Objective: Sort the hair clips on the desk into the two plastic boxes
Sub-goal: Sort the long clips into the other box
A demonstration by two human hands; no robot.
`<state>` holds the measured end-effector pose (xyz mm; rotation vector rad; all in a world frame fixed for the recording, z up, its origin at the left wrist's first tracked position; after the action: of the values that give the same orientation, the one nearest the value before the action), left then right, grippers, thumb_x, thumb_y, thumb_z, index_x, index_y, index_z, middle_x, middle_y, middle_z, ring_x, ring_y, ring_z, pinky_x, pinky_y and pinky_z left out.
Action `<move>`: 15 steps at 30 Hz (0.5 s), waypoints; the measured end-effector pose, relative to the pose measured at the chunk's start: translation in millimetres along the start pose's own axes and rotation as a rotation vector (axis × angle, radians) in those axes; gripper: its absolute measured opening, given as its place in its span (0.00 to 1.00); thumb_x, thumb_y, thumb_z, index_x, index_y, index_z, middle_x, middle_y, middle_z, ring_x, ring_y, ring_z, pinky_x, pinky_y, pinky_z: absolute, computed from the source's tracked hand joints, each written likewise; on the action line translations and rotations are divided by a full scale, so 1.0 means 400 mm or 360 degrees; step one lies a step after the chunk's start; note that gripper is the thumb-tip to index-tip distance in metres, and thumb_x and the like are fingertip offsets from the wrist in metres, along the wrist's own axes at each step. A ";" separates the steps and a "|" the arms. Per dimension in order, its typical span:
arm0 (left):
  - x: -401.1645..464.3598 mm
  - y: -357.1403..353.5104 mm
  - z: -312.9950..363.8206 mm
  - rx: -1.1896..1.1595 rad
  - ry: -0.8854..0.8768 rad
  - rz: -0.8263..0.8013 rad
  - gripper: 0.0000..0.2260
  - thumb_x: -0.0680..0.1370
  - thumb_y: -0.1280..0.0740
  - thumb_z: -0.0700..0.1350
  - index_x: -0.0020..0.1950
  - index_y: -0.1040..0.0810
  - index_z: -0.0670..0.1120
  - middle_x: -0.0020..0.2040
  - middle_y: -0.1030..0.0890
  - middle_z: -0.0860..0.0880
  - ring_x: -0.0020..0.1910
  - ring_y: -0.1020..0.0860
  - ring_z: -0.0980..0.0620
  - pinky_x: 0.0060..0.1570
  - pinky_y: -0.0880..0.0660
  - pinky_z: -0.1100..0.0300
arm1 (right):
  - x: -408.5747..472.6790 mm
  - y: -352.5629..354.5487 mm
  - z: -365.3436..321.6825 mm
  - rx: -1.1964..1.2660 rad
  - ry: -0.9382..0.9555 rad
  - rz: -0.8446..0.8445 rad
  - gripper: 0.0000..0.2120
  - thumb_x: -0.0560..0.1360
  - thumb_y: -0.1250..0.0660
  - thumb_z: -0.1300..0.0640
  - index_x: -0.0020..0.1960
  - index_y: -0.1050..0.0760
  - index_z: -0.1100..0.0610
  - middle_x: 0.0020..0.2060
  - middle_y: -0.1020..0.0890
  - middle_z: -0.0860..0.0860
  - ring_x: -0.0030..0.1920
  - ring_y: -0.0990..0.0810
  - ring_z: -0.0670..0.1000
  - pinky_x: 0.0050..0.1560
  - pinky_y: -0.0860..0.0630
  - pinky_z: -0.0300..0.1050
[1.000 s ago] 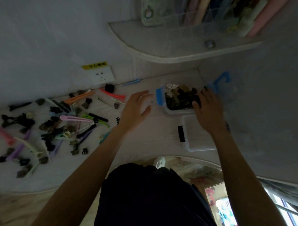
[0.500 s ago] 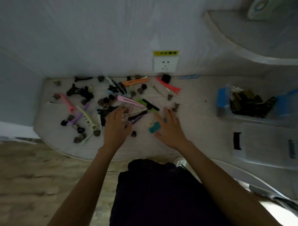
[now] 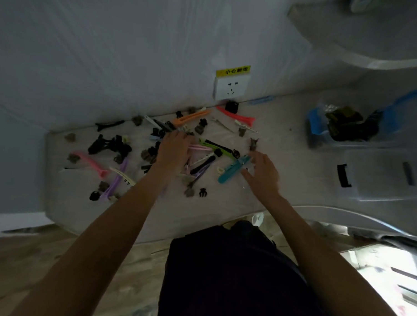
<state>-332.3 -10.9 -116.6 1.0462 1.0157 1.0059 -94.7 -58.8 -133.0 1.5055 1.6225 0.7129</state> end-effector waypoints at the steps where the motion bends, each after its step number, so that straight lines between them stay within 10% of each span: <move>1: 0.001 0.011 0.000 -0.0065 -0.0016 0.0018 0.12 0.76 0.35 0.44 0.59 0.25 0.43 0.57 0.23 0.43 0.59 0.28 0.43 0.59 0.33 0.51 | 0.007 -0.006 -0.005 -0.0023 -0.0022 -0.0039 0.19 0.73 0.32 0.56 0.62 0.32 0.57 0.54 0.24 0.58 0.52 0.23 0.59 0.50 0.27 0.51; 7: -0.078 0.060 0.021 -0.0579 0.0082 0.0410 0.10 0.75 0.33 0.43 0.55 0.24 0.41 0.50 0.23 0.42 0.42 0.23 0.45 0.38 0.28 0.56 | 0.047 -0.001 -0.030 0.0051 -0.0137 -0.0101 0.16 0.76 0.39 0.61 0.63 0.32 0.60 0.56 0.23 0.61 0.55 0.24 0.59 0.53 0.29 0.49; 15: -0.059 -0.027 0.102 -0.0354 0.0166 -0.0038 0.14 0.75 0.32 0.47 0.57 0.27 0.44 0.54 0.23 0.44 0.53 0.25 0.45 0.50 0.28 0.54 | 0.008 0.017 -0.043 -0.0278 0.0502 -0.0317 0.09 0.74 0.39 0.63 0.52 0.28 0.65 0.48 0.25 0.62 0.47 0.26 0.60 0.46 0.31 0.50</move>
<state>-296.6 -43.5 -115.8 0.8047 0.9731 1.1352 -105.6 -52.7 -118.9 1.1298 1.8585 0.9885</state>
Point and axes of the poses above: each hand's wrist, its own x-axis towards the middle knuckle, its own y-axis out of the back of the hand, z = x × y, the point moved 3 cm from there along x, towards the middle knuckle
